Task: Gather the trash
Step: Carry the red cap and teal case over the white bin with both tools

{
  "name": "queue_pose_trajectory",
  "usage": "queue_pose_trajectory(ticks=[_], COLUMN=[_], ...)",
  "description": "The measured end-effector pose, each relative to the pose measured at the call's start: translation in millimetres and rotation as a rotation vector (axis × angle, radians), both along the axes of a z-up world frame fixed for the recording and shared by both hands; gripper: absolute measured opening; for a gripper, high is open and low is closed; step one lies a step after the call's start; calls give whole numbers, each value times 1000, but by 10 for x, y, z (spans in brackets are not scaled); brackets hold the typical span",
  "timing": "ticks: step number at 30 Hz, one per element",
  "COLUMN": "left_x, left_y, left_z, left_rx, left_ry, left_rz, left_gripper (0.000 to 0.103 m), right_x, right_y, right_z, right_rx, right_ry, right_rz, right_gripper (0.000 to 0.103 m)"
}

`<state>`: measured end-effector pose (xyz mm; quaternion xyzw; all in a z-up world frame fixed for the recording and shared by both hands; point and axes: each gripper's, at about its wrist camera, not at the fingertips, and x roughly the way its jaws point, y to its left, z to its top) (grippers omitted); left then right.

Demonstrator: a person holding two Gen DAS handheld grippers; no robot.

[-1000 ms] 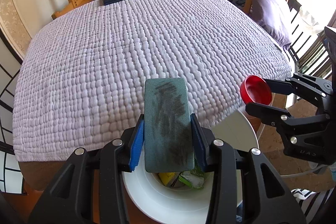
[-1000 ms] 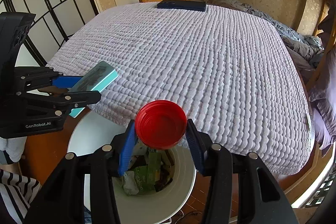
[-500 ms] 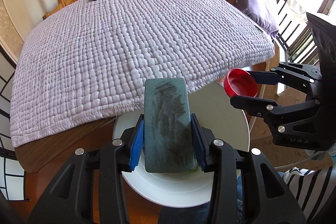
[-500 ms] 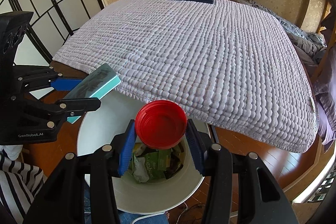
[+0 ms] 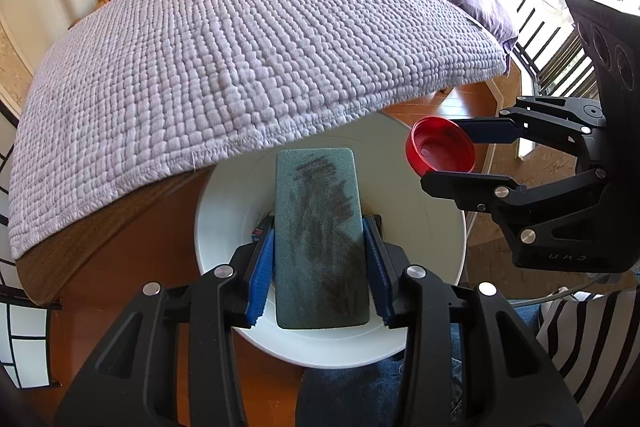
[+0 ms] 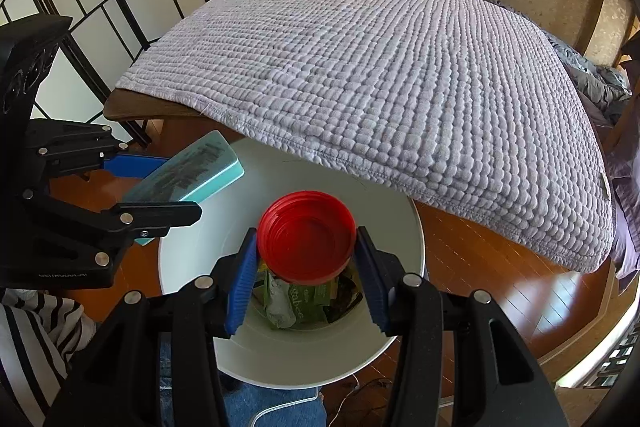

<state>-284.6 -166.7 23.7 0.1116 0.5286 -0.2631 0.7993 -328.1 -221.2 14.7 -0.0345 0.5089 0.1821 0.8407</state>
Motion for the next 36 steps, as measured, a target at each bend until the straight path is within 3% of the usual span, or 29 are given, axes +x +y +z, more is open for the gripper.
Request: queue_pose_trajectory(ticks=[36], left_x=[19], left_y=[-98], left_z=[-645], left_rx=[120], left_ry=[88], left_rz=[-8], left_gripper=[44], right_x=[301], right_y=[207], right_z=[-603], right_rx=[-27], right_ry=[75], right_rz=[0], right_gripper=[47])
